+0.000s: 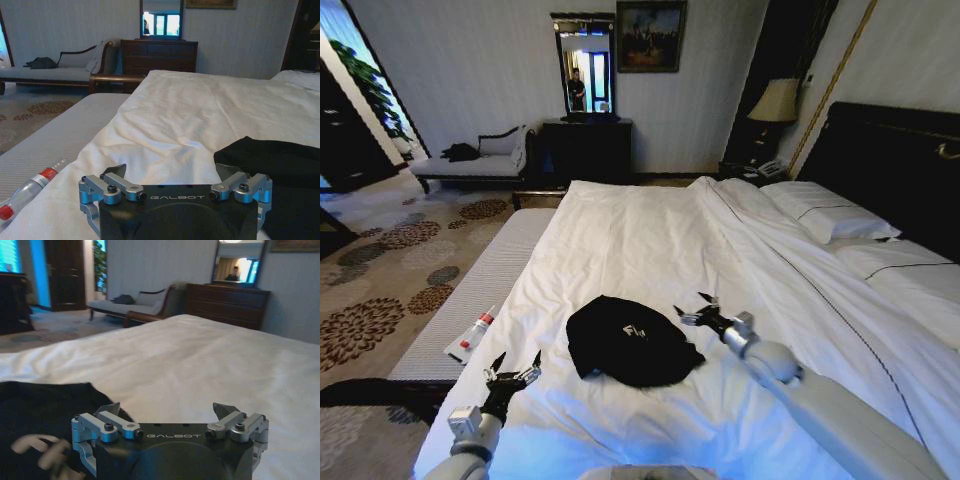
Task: Fold the clothes on the bed.
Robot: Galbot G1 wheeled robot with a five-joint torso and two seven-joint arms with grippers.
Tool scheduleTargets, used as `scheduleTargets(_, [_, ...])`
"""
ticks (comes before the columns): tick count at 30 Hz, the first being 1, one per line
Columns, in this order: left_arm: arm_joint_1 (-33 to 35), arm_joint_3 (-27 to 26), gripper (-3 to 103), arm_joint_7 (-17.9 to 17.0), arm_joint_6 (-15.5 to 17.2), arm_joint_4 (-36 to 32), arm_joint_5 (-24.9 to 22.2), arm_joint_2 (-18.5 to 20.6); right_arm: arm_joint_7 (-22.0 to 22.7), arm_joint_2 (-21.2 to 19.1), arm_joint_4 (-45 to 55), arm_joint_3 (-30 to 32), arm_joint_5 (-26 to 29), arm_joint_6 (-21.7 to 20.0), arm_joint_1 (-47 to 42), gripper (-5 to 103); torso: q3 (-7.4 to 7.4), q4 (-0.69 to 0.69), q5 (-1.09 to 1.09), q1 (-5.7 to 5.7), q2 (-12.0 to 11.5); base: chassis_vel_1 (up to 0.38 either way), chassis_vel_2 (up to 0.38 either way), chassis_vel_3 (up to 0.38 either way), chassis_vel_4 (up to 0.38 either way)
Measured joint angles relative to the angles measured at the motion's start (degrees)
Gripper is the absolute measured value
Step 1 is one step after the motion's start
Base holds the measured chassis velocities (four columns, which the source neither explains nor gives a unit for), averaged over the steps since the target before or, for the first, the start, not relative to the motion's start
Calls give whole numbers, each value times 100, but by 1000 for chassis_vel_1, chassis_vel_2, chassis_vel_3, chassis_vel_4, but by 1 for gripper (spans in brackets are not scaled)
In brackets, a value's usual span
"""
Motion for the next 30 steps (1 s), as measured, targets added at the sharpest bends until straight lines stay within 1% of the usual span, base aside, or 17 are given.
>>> scheduleTargets(3, [96, -69, 100, 2, 5, -72, -2, -23, 3, 148, -123, -534, 78, -55, 436, 100, 0, 0, -1, -1, 0, 0, 0, 0, 0])
scheduleTargets(5, [118, -87, 100, 8, 4, -81, -3, -31, 5, 174, -139, -620, 79, -65, 493, 100, 0, 0, -1, -1, 0, 0, 0, 0, 0])
scheduleTargets(8, [207, -152, 100, 41, -3, -130, -4, -65, 9, 355, -316, -950, -37, -94, 677, 100, 0, 1, 0, -1, 0, 0, 0, 0, 0])
scheduleTargets(16, [212, -143, 100, 44, 0, -104, -2, -44, 12, 520, -741, -1086, -445, -71, 681, 100, 0, -1, 0, -1, 0, 0, 0, 0, 0])
scheduleTargets(23, [209, -91, 100, 44, 2, -85, 24, -58, 44, 615, -843, -1195, -519, -112, 795, 100, -1, 0, -1, -1, 1, 0, 0, 0, 0])
scheduleTargets(30, [231, -268, 100, 62, 2, -88, -79, -12, 49, 735, -1116, -1380, -686, -128, 954, 100, -1, 0, 0, -1, 1, 0, 0, 0, 0])
